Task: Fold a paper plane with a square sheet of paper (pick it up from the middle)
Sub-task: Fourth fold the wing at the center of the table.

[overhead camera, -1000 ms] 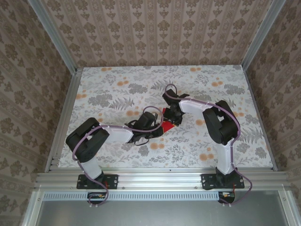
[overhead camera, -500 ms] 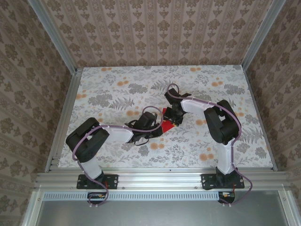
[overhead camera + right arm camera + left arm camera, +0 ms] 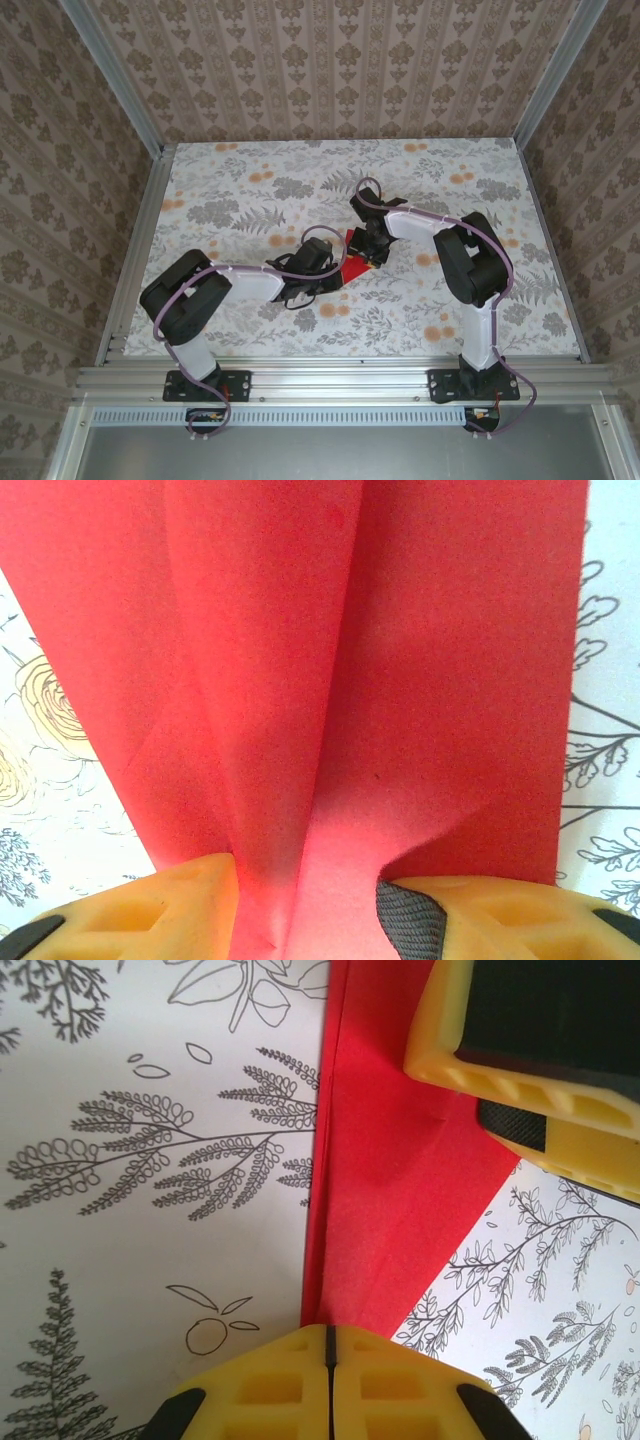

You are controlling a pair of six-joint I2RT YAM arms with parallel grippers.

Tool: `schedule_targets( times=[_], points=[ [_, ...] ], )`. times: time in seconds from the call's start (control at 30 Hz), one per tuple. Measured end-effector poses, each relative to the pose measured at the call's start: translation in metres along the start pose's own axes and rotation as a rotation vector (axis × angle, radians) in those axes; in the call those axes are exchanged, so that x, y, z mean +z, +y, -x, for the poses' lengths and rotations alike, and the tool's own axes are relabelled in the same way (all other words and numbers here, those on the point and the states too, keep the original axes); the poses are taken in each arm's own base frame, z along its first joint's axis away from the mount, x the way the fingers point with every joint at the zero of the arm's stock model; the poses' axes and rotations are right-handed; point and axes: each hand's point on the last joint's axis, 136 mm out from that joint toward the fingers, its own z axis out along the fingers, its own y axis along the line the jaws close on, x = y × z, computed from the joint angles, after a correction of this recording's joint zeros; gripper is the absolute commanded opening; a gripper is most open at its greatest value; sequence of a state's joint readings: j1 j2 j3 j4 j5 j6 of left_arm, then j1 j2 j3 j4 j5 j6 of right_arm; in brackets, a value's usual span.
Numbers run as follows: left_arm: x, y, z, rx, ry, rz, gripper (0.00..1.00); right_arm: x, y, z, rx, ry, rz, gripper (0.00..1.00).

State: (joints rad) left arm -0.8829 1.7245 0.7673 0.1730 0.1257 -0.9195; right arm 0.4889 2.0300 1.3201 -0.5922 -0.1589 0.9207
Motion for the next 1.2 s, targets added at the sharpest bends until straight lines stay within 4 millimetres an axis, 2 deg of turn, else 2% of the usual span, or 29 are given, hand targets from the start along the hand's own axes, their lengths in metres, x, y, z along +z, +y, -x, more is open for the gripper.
schedule_targets(
  times=[0.23, 0.47, 0.67, 0.8, 0.9, 1.0, 1.2],
  points=[
    [0.002, 0.0, 0.0, 0.003, 0.01, 0.011, 0.07, -0.004, 0.004, 0.0, -0.014, -0.002, 0.019, 0.57],
    [0.004, -0.002, 0.001, 0.005, 0.015, 0.005, 0.05, -0.019, 0.013, 0.004, -0.077, -0.032, 0.095, 0.61],
    [0.007, -0.005, 0.002, 0.005, 0.018, -0.005, 0.05, -0.038, 0.0, 0.012, -0.099, -0.072, 0.134, 0.61],
    [0.008, -0.007, 0.002, 0.006, 0.022, -0.007, 0.05, -0.068, 0.009, 0.011, -0.168, -0.134, 0.248, 0.53],
    [0.009, -0.007, 0.002, 0.005, 0.027, -0.005, 0.05, -0.079, 0.024, 0.004, -0.23, -0.145, 0.357, 0.41],
    [0.009, -0.007, 0.002, 0.005, 0.03, -0.002, 0.05, -0.073, 0.035, -0.003, -0.273, -0.115, 0.423, 0.3],
    [0.008, -0.007, 0.002, 0.004, 0.033, 0.001, 0.05, -0.043, 0.04, -0.008, -0.287, -0.046, 0.458, 0.24]
  ],
)
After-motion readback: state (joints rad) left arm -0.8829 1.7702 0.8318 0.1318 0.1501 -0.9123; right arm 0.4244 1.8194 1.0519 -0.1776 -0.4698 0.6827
